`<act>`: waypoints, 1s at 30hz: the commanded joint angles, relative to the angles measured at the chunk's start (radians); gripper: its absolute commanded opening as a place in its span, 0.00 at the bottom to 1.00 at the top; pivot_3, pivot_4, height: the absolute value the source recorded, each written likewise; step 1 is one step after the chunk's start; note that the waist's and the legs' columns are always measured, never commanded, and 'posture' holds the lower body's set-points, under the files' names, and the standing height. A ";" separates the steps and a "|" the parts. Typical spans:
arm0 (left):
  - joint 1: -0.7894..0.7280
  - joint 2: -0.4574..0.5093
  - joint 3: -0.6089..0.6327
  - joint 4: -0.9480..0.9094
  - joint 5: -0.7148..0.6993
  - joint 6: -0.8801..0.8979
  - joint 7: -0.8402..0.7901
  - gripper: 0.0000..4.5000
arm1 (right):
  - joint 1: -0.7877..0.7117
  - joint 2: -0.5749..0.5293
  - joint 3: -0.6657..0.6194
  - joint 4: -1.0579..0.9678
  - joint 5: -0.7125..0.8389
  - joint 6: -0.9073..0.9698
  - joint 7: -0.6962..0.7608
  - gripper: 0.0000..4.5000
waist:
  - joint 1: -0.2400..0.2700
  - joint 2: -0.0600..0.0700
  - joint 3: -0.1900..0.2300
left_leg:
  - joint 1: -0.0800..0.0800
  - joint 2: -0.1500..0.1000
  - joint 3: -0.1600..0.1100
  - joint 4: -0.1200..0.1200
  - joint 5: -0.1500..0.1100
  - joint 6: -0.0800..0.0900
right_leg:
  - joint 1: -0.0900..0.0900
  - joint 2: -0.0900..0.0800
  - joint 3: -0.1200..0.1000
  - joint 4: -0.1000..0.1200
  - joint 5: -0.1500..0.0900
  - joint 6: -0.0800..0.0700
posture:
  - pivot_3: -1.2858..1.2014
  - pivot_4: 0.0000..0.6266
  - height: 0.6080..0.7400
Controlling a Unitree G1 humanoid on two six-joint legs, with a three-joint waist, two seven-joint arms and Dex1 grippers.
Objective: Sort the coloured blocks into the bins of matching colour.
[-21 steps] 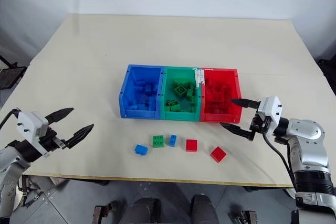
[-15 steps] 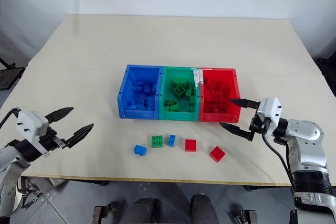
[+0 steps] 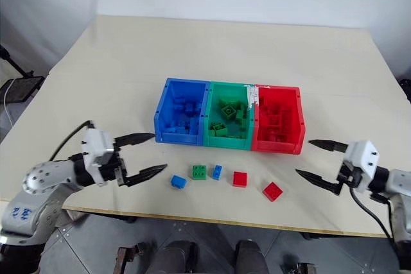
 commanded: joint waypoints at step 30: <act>0.115 0.009 0.016 -0.069 -0.041 -0.020 -0.082 1.00 | 0.206 0.118 0.244 -0.427 -0.037 0.406 -0.249 0.87 | -0.001 0.001 0.000 | 0.002 0.001 -0.008 0.001 -0.001 -0.002 | 0.007 0.000 -0.001 -0.005 0.000 0.000 | 0.52 0.24 1.00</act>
